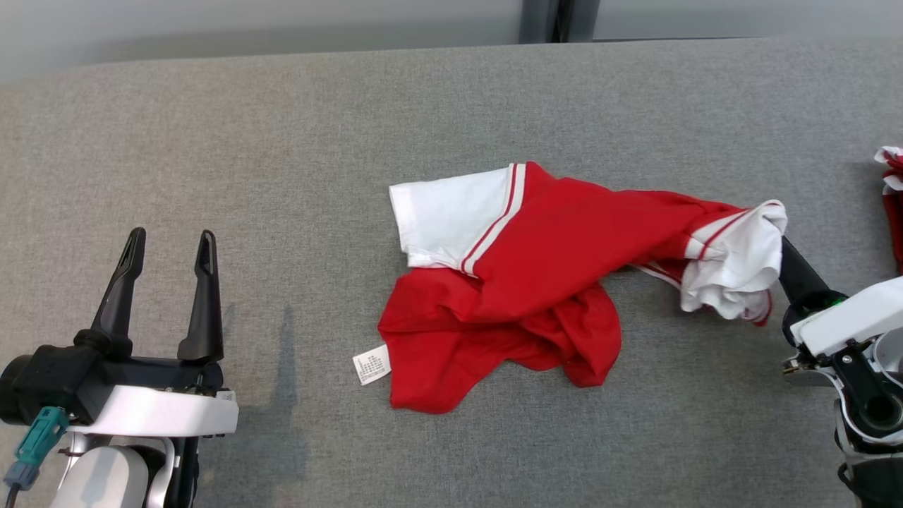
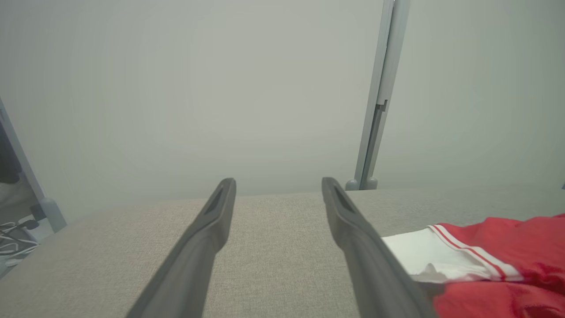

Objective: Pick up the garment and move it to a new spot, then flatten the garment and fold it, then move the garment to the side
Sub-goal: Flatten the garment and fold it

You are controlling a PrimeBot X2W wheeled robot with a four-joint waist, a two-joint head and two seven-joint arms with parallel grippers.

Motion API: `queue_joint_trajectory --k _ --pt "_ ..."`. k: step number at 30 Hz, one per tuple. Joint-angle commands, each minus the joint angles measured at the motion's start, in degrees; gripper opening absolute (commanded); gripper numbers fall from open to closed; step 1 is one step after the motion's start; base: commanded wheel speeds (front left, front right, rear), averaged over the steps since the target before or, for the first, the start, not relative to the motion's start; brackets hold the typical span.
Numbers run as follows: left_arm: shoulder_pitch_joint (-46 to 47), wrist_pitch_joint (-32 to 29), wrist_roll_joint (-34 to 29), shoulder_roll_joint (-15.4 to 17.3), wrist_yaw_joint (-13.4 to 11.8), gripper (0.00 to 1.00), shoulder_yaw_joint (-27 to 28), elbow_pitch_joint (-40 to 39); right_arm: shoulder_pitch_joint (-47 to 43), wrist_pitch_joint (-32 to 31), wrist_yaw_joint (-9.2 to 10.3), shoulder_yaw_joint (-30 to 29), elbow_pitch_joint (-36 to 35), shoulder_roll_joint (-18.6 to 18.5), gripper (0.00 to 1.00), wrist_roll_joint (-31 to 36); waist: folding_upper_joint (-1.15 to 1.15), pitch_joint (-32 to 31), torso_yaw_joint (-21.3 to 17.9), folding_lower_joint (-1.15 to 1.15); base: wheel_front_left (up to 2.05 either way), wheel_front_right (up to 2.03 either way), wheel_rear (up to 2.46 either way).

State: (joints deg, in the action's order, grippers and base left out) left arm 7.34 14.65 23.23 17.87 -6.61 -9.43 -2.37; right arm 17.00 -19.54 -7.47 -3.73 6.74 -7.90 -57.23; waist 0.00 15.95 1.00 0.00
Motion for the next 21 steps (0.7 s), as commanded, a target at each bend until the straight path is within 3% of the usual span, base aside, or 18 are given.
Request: queue_joint_trajectory --k 1,5,6,7,8,14,21 --pt "1.01 0.06 0.12 0.26 0.25 1.0 -0.08 0.33 1.57 1.86 -0.04 -0.67 3.99 -0.97 0.0 -0.39 0.0 0.5 0.29 0.0 0.0 0.0 0.0" --pt "1.69 0.1 0.21 0.41 0.42 1.0 -0.19 0.64 3.39 5.43 -0.05 0.79 10.48 -2.37 0.0 -0.68 0.0 1.14 0.49 0.0 0.0 0.0 0.0" --pt "1.74 0.12 0.22 0.46 0.51 1.0 -0.23 0.75 3.53 6.42 -0.05 1.55 11.57 -2.78 0.25 -0.52 0.0 1.27 0.51 0.0 0.0 0.0 0.0" --pt "1.78 0.13 0.23 0.47 0.56 1.0 -0.25 0.82 3.69 7.36 -0.05 2.04 12.41 -2.84 0.8 -0.93 0.0 1.39 0.52 0.0 0.0 0.0 0.0" --pt "1.81 0.14 0.23 0.52 0.53 1.0 -0.27 0.95 3.69 8.43 -0.05 2.73 13.28 -3.14 1.0 -1.08 0.0 1.5 0.52 0.0 0.0 0.0 0.0" --pt "2.17 0.25 0.17 0.52 0.77 1.0 -0.29 1.59 1.35 14.09 -0.05 4.7 14.56 -4.66 1.0 -1.31 0.0 1.42 0.37 0.0 0.0 0.0 0.0" --pt "1.7 0.33 0.2 0.82 0.45 1.0 0.26 2.06 -4.66 23.61 -0.05 4.73 8.87 -6.48 1.0 -0.06 0.0 0.49 -0.6 0.0 0.0 0.0 0.0"
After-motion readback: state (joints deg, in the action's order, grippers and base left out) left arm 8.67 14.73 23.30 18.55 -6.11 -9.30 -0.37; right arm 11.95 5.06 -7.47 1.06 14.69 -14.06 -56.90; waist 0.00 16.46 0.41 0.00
